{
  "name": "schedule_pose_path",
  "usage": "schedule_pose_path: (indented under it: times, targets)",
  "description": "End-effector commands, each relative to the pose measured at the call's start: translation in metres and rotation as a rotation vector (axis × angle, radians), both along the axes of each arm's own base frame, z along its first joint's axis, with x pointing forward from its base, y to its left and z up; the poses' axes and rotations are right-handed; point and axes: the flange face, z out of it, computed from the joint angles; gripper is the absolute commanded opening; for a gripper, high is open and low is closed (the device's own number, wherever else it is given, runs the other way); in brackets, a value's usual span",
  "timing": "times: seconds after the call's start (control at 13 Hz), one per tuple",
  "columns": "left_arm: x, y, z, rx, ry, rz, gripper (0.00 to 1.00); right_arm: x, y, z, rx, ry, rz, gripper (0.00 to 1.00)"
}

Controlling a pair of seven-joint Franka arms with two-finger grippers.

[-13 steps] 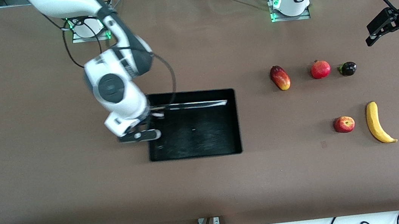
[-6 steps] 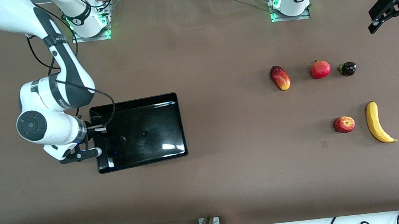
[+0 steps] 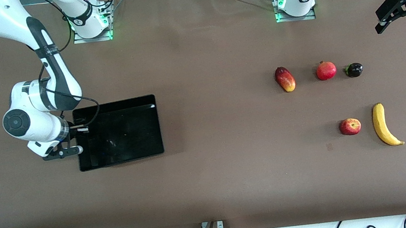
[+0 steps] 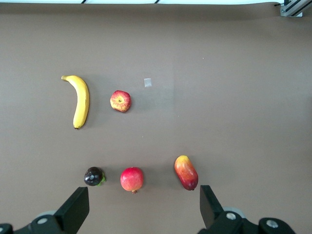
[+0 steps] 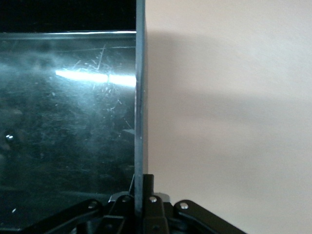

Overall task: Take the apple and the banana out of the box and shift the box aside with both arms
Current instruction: 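Set the tray down, open the right gripper and draw it back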

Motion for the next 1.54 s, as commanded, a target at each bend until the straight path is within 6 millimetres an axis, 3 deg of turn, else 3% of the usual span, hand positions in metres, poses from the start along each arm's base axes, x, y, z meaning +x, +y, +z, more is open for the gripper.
schedule_pose_path:
  times: [0.0,0.23,0.46,0.54,0.62,0.69,0.77,0.85,1.23,1.46]
  targets:
    - [-0.001,0.004,0.001,-0.004,0.011,0.007,1.0,-0.025,-0.025,-0.001,0.01,-0.012,-0.008,0.0]
    - [0.0,0.012,-0.002,-0.004,0.015,0.018,1.0,-0.036,-0.044,-0.013,0.007,0.012,-0.042,0.0]
    - [0.0,0.015,-0.008,-0.004,0.031,0.03,1.0,-0.039,-0.045,-0.019,0.006,0.015,-0.044,0.0]
    - [-0.001,0.015,-0.008,-0.004,0.029,0.032,1.0,-0.039,-0.045,-0.02,0.005,0.017,-0.044,0.13]
    - [0.0,0.014,-0.009,-0.004,0.032,0.03,1.0,-0.039,-0.045,-0.021,0.004,0.02,-0.046,0.38]
    - [-0.001,0.014,-0.009,-0.004,0.034,0.03,1.0,-0.039,-0.045,-0.021,0.005,0.02,-0.046,0.69]
    - [-0.001,0.014,-0.011,-0.004,0.045,0.029,1.0,-0.038,-0.045,-0.019,0.005,0.018,-0.047,0.88]
    - [-0.001,0.015,-0.011,-0.004,0.048,0.032,1.0,-0.035,-0.043,-0.011,0.007,0.008,-0.046,1.0]
    - [-0.002,0.014,-0.015,-0.005,0.065,0.03,1.0,0.006,-0.009,0.094,0.041,-0.094,0.001,1.0]
    - [-0.002,0.014,-0.016,-0.005,0.065,0.031,1.0,0.019,0.019,0.184,0.058,-0.074,0.038,1.0]
